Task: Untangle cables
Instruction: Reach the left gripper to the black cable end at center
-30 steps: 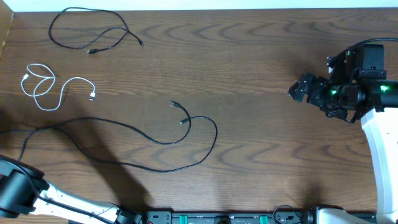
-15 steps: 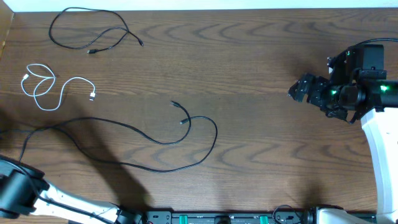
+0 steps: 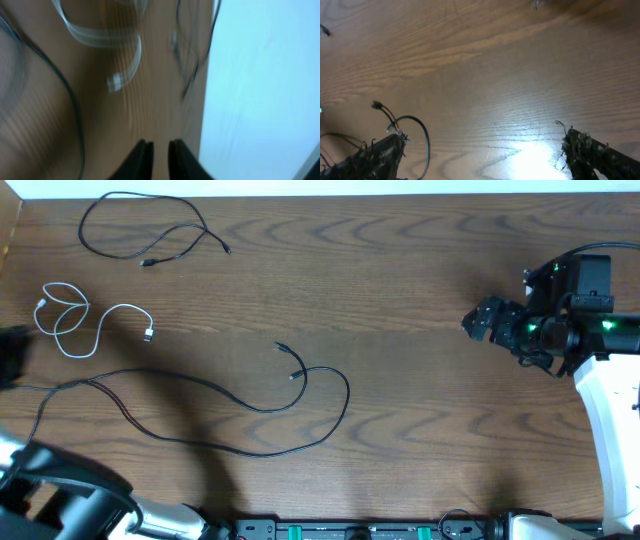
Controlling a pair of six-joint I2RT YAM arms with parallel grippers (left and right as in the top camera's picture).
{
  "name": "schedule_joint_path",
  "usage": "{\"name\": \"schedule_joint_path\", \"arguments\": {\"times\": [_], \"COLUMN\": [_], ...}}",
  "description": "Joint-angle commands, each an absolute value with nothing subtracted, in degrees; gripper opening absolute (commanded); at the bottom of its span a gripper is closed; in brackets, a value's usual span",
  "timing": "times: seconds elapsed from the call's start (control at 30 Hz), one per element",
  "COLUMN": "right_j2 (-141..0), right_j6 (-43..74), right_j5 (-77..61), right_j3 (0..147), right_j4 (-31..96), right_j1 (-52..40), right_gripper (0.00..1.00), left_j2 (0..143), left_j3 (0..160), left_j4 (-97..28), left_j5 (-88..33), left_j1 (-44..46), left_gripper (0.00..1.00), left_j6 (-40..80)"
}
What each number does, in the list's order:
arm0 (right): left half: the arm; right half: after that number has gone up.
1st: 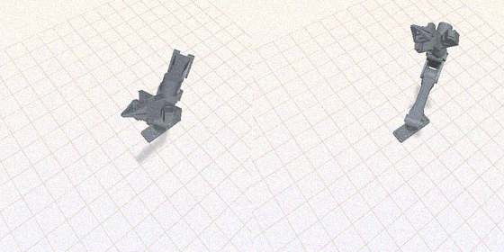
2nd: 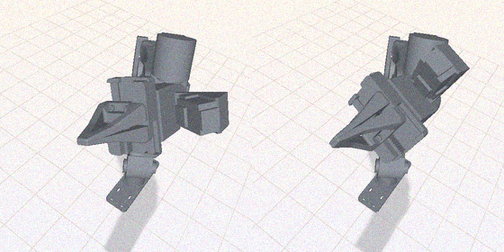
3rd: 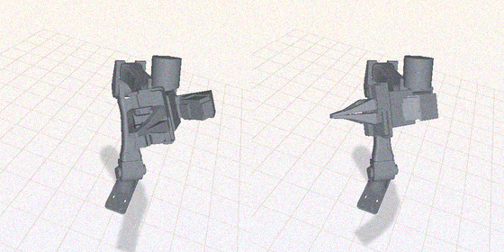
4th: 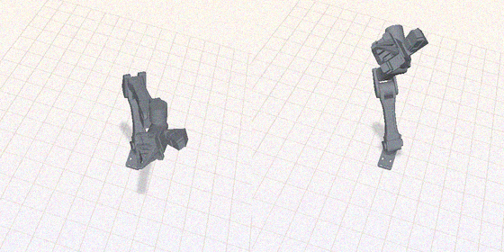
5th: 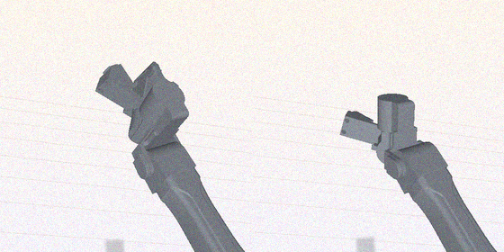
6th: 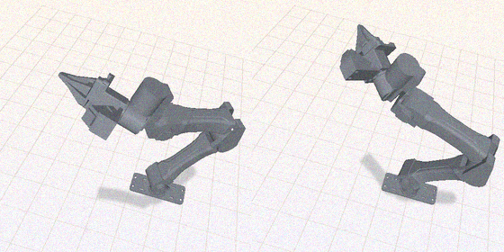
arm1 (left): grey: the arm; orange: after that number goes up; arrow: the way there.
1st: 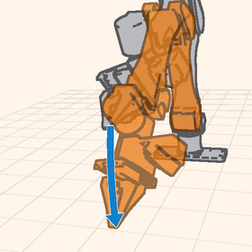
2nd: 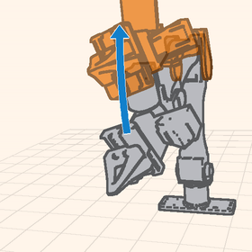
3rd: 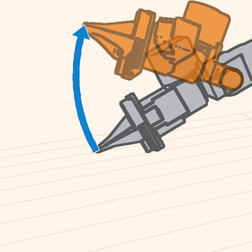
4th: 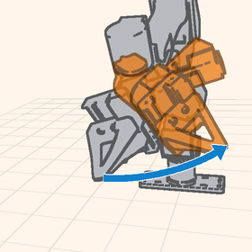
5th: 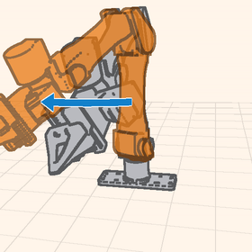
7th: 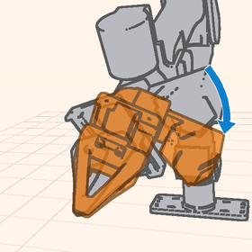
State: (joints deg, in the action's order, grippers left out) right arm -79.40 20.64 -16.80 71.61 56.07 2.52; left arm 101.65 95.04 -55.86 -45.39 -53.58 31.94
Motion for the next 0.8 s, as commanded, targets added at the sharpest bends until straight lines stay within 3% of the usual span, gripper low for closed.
{"name": "schedule_joint_path", "arguments": {"times": [0.0,0.1,0.2,0.33,0.57,0.73,0.77], "right_j2": [-79.4,-79.4,-79.4,-79.4,-79.4,-79.4,-79.4], "right_j6": [21.2,21.2,21.2,21.2,21.2,21.2,21.2], "right_j5": [-17.3,-17.3,-17.3,-17.6,-17.6,-18.6,-18.6], "right_j3": [70.5,70.4,70.4,70.4,70.4,70.4,70.4], "right_j4": [56.3,56.8,56.8,57.1,57.9,58.1,58.2], "right_j1": [2.1,2.1,2.1,2.1,2.1,2.1,2.1], "right_gripper": [0.99,0.99,0.99,0.99,0.99,0.99,0.99], "left_j2": [102.8,102.8,102.8,102.8,102.8,102.8,102.8], "left_j3": [93.5,92.4,91.0,89.2,87.2,82.5,81.4], "left_j4": [-60.4,-63.8,-64.0,-63.8,-63.5,-60.5,-60.0], "left_j5": [-48.4,-44.0,-37.1,-21.2,-7.6,-6.4,-6.3], "left_j1": [-44.2,-35.1,-25.6,-12.6,6.0,15.3,16.4], "left_gripper": [0.35,0.47,0.65,0.78,0.84,0.85,0.98], "left_j6": [19.0,11.7,8.1,7.3,7.3,7.3,7.3]}}
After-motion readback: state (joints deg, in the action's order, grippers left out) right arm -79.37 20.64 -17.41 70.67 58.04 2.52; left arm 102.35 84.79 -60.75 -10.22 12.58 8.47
